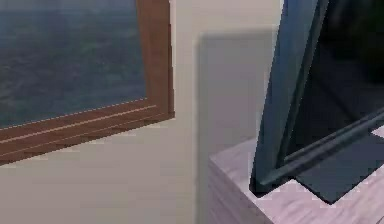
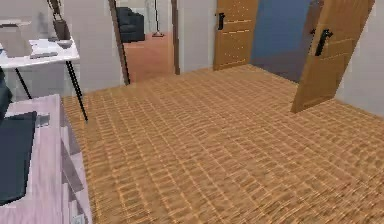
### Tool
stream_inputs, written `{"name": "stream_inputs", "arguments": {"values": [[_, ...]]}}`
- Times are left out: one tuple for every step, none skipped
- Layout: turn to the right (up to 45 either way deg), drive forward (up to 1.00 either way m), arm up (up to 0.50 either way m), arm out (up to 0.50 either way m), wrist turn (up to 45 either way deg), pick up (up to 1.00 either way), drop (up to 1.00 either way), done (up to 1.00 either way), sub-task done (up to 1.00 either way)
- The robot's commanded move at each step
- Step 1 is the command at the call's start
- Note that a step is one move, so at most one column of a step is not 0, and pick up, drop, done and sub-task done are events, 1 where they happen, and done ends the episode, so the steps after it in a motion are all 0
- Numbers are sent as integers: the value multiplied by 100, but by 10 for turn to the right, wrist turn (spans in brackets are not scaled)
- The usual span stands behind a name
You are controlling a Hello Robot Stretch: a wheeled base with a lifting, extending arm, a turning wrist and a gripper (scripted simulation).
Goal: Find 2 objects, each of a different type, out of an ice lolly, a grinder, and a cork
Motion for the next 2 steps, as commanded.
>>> {"name": "stream_inputs", "arguments": {"values": [[-450,0,0,0,0,0,0,0,0],[-450,0,0,0,0,0,0,0,0]]}}
